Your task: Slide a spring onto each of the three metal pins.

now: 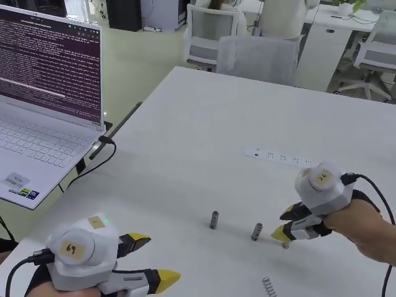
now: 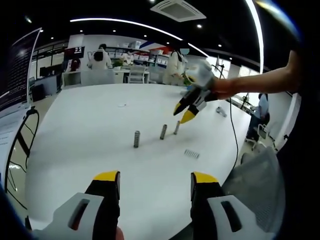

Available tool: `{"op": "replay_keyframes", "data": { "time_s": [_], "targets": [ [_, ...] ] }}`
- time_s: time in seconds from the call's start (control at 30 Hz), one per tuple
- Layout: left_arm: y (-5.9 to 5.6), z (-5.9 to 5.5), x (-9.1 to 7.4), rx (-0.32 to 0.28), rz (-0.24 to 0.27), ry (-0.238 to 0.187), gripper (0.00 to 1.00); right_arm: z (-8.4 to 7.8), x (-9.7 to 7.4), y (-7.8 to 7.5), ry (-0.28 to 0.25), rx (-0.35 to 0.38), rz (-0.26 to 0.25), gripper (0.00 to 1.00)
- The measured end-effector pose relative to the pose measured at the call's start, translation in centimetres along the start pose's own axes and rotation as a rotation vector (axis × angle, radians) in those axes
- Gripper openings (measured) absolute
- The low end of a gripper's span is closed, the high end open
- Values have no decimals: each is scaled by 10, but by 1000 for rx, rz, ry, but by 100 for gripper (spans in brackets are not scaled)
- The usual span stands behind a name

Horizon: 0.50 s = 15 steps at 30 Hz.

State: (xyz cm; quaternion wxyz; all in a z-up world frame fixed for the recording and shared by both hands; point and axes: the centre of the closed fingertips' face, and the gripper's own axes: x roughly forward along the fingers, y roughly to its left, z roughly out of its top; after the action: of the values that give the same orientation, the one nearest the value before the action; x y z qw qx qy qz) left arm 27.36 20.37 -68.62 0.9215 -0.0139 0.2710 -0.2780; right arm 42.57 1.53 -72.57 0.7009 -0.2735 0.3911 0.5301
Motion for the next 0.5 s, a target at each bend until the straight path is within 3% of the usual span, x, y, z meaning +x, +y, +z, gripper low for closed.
{"op": "replay_keyframes", "data": {
  "time_s": [0.13, 0.33, 0.5],
  "targets": [
    [2, 2, -1, 1, 1, -2, 53, -2, -9, 1, -60, 68, -4, 32],
    [3, 5, 1, 3, -4, 0, 54, -11, -22, 1, -106, 127, -35, 40],
    [3, 8, 4, 8, -12, 1, 54, -12, -35, 3, -193, 206, -35, 42]
  ]
}}
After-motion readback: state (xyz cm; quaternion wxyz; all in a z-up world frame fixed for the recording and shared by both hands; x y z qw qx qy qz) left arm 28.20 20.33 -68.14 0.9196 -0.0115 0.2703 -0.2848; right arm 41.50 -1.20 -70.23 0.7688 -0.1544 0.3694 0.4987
